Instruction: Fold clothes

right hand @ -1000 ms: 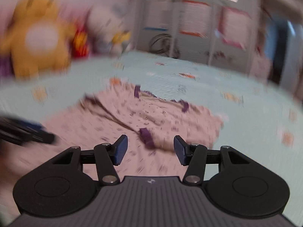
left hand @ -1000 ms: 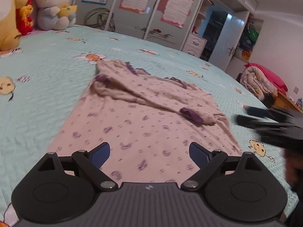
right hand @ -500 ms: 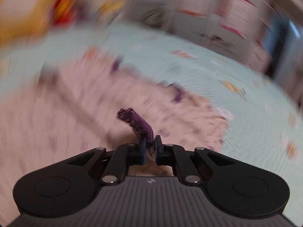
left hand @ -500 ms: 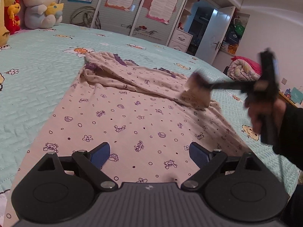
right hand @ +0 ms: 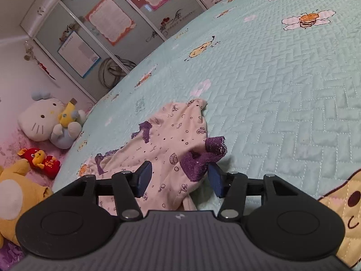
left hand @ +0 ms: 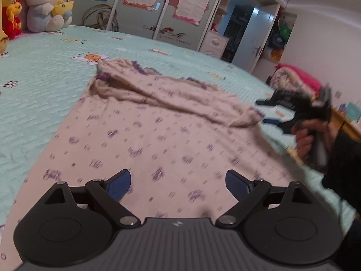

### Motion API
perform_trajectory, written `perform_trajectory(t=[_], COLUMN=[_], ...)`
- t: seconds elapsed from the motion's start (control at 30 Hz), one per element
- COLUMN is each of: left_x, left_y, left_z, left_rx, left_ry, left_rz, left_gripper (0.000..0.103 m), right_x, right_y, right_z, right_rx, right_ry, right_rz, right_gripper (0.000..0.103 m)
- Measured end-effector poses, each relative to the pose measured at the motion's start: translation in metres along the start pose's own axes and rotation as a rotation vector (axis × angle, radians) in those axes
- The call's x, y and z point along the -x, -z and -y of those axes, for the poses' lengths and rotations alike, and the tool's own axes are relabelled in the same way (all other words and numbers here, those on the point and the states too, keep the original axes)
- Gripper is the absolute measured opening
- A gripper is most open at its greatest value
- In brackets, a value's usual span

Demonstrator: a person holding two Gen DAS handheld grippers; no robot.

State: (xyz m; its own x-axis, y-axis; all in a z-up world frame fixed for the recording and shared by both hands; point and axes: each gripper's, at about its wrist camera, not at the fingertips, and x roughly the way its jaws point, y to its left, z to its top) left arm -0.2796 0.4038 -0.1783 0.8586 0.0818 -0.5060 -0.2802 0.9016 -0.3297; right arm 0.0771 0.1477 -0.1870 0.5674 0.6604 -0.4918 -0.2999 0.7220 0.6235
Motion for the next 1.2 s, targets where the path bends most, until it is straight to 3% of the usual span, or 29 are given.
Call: perform_trajectory(t=[0.17, 0.33, 0.57, 0.73, 0.83, 0.87, 0.93, 1.0, 1.03, 1.07, 1.1, 1.2], left_x=[-0.010, -0.060, -0.140, -0.152, -0.162, -0.166, -0.166, -0.164, -0.161, -0.157, -0.151, -0.136], left_y=[-0.039, -0.092, -0.122, -0.132, -0.139, -0.141, -0.144, -0.148, -0.149, -0.150, -0.150, -0.151], left_z=[0.002, 0.000, -0.049, -0.068, -0.079, -0.083, -0.090, -0.098, -0.103, -0.109, -0.114, -0.128], left_rx=[0.008, -0.022, 0.159, 0.250, 0.337, 0.366, 0.404, 0.434, 0.447, 0.465, 0.488, 0.530], left_ry=[0.026, 0.003, -0.095, -0.040, -0.054, -0.061, -0.075, -0.085, -0.087, -0.075, -0.067, -0.048], left_rz=[0.052, 0.069, -0.034, 0.008, 0.019, 0.020, 0.027, 0.029, 0.028, 0.037, 0.048, 0.089], left_gripper=[0.095, 0.095, 0.095, 0.095, 0.094, 0.091, 0.073, 0.033, 0.024, 0.018, 0.018, 0.015], right_x=[-0.001, 0.001, 0.002, 0.002, -0.001, -0.002, -0.004, -0.006, -0.006, -0.007, -0.006, -0.002], right_y=[-0.001, -0.002, -0.007, -0.008, -0.008, -0.008, -0.007, -0.007, -0.008, -0.009, -0.010, -0.014], right_z=[0.001, 0.006, 0.017, 0.021, 0.021, 0.021, 0.020, 0.018, 0.016, 0.013, 0.009, -0.003], right_rx=[-0.018, -0.038, -0.061, -0.042, -0.040, -0.043, -0.037, -0.024, -0.009, 0.010, 0.035, 0.086], right_ry=[-0.016, -0.041, -0.076, -0.110, -0.119, -0.120, -0.111, -0.098, -0.085, -0.075, -0.061, -0.048], right_rz=[0.028, 0.045, 0.040, 0.040, 0.041, 0.041, 0.035, 0.026, 0.021, 0.019, 0.024, 0.055], right_gripper=[0.055, 0.055, 0.055, 0.055, 0.055, 0.055, 0.055, 0.044, 0.028, 0.012, 0.007, 0.006])
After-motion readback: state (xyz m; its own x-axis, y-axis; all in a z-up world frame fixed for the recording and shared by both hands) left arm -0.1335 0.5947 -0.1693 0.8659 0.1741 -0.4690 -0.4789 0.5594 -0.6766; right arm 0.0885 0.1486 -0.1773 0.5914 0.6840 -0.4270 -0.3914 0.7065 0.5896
